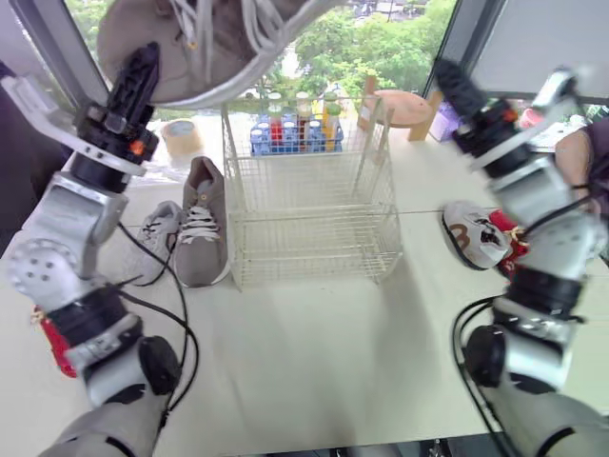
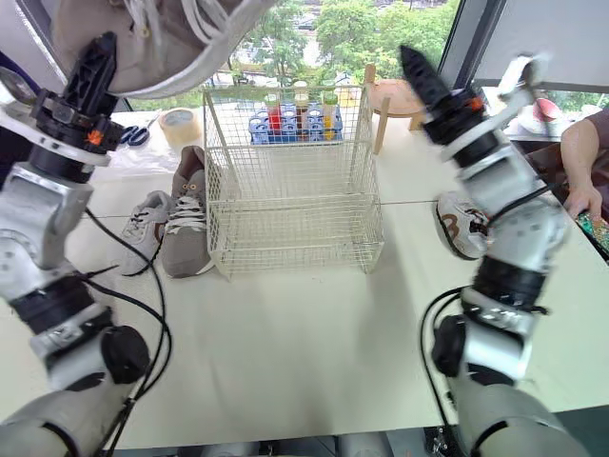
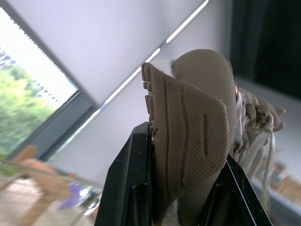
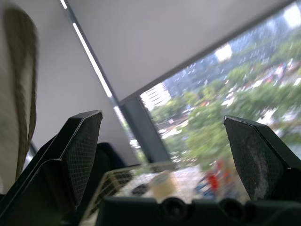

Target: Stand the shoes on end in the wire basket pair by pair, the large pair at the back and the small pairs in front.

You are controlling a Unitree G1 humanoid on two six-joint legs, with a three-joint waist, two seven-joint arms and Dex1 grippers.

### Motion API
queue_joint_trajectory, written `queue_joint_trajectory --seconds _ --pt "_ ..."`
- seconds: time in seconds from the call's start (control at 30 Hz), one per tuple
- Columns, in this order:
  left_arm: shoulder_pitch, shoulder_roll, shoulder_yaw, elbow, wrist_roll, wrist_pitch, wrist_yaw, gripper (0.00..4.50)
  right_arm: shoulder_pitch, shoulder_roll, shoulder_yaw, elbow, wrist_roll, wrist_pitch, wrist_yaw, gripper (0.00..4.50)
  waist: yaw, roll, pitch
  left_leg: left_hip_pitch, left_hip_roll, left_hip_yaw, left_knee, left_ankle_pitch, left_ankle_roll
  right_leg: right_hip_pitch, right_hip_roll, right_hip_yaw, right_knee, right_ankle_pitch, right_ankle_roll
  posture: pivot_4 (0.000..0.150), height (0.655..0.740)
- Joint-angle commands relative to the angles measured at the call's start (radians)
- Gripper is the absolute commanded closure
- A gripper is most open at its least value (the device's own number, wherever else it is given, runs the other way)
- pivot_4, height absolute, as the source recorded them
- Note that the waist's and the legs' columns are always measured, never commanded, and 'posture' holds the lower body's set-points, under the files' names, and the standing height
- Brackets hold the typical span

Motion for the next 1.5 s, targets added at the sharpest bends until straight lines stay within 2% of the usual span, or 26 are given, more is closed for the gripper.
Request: queue_joint_trajectory --seconds 0.03,0.17,0.8,0.83,0.9,0.93,1.0,1.07,1.17,1.23,1.27,1.3,1.37,1.47,1.5 --pt "-0.022 -0.036 -0.049 -0.039 0.037 -0.121 -0.024 4.0 -0.039 0.149 0.102 -0.146 0.102 -0.011 -0.054 0.06 -0.001 0.0 0.0 0.0 0.0 0.0 0.0 0.0 0.0 0.0 0.001 0.0 0.001 0.0 0.0 0.15 0.74" --pt "-0.027 -0.021 -0.097 0.01 0.081 -0.161 -0.08 4.0 -0.078 0.234 0.15 -0.144 0.133 -0.039 -0.059 0.06 0.0 0.0 0.0 0.0 0.0 0.0 0.0 0.0 0.001 0.0 0.004 0.0 0.001 0.0 0.0 0.15 0.74" --pt "0.091 0.024 -0.202 0.004 0.118 -0.168 -0.133 4.0 -0.146 0.229 0.205 -0.072 0.075 -0.164 -0.021 0.06 -0.002 0.0 0.0 0.0 -0.001 -0.001 0.002 -0.003 0.006 0.003 0.003 -0.001 -0.005 0.001 0.002 0.15 0.74" --pt "0.093 0.023 -0.202 0.004 0.116 -0.171 -0.131 4.0 -0.146 0.229 0.206 -0.071 0.072 -0.167 -0.021 0.55 -0.002 0.0 0.0 0.0 -0.001 -0.001 0.002 -0.003 0.006 0.003 0.003 -0.001 -0.005 0.001 0.002 0.15 0.74" --pt "0.094 0.022 -0.204 0.002 0.113 -0.176 -0.127 4.0 -0.144 0.228 0.211 -0.071 0.066 -0.173 -0.02 1.25 -0.001 0.0 0.0 0.0 -0.001 -0.001 0.002 -0.003 0.006 0.003 0.003 -0.001 -0.005 0.001 0.002 0.15 0.74" --pt "0.095 0.022 -0.204 0.001 0.112 -0.178 -0.126 4.0 -0.143 0.227 0.213 -0.072 0.064 -0.174 -0.02 1.85 -0.001 0.0 0.0 0.0 -0.001 -0.001 0.002 -0.003 0.006 0.003 0.003 -0.001 -0.005 0.001 0.002 0.15 0.74" --pt "0.097 0.023 -0.204 0.0 0.111 -0.178 -0.124 4.0 -0.142 0.224 0.217 -0.07 0.056 -0.174 -0.026 2.51 -0.001 0.0 0.0 0.0 -0.001 -0.001 0.002 -0.004 0.006 0.003 0.003 -0.001 -0.005 0.001 0.002 0.15 0.74" --pt "0.098 0.025 -0.203 -0.002 0.114 -0.18 -0.118 4.0 -0.144 0.219 0.218 -0.06 0.032 -0.174 -0.065 2.74 -0.001 0.0 0.0 0.0 -0.001 -0.001 0.002 -0.004 0.006 0.003 0.003 -0.001 -0.005 0.001 0.002 0.15 0.74" --pt "0.088 0.028 -0.196 0.012 0.144 -0.203 -0.089 4.0 -0.158 0.188 0.224 -0.025 -0.055 -0.176 -0.154 2.75 -0.002 0.0 0.0 0.0 -0.001 -0.001 0.002 -0.004 0.006 0.003 0.003 -0.001 -0.005 0.001 0.002 0.15 0.74" --pt "0.078 0.037 -0.192 0.024 0.153 -0.209 -0.085 2.98 -0.16 0.154 0.232 -0.023 -0.109 -0.205 -0.149 2.75 -0.001 0.0 0.0 0.0 -0.001 -0.001 0.002 -0.004 0.006 0.003 0.003 -0.001 -0.005 0.001 0.002 0.15 0.74" --pt "0.076 0.043 -0.193 0.024 0.153 -0.207 -0.086 2.67 -0.164 0.138 0.236 -0.025 -0.131 -0.215 -0.149 2.75 0.0 0.0 0.0 0.0 -0.001 -0.001 0.002 -0.004 0.006 0.003 0.003 -0.001 -0.005 0.001 0.002 0.15 0.74" --pt "0.074 0.048 -0.194 0.022 0.157 -0.207 -0.084 2.18 -0.168 0.125 0.239 -0.024 -0.143 -0.219 -0.148 2.75 0.0 0.0 0.0 0.0 -0.001 -0.002 0.002 -0.004 0.006 0.003 0.003 -0.001 -0.005 0.001 0.002 0.15 0.74" --pt "0.069 0.059 -0.203 0.019 0.187 -0.211 -0.073 1.43 -0.205 0.115 0.21 0.009 -0.123 -0.224 -0.16 2.75 -0.001 0.0 0.0 -0.001 -0.001 -0.001 0.002 -0.004 0.007 0.003 0.003 -0.001 -0.006 0.001 0.002 0.15 0.74" --pt "0.086 0.093 -0.232 -0.007 0.205 -0.177 -0.085 0.02 -0.274 0.105 0.147 0.047 -0.097 -0.3 -0.147 2.75 0.001 0.0 0.0 -0.001 -0.002 -0.001 0.002 -0.004 0.007 0.003 0.003 -0.001 -0.005 0.001 0.002 0.15 0.74" --pt "0.107 0.117 -0.241 -0.035 0.196 -0.148 -0.096 0.02 -0.312 0.065 0.151 0.078 -0.134 -0.332 -0.102 2.75 0.001 0.0 0.0 -0.001 -0.002 -0.001 0.002 -0.004 0.007 0.003 0.003 -0.001 -0.006 0.001 0.002 0.15 0.74"
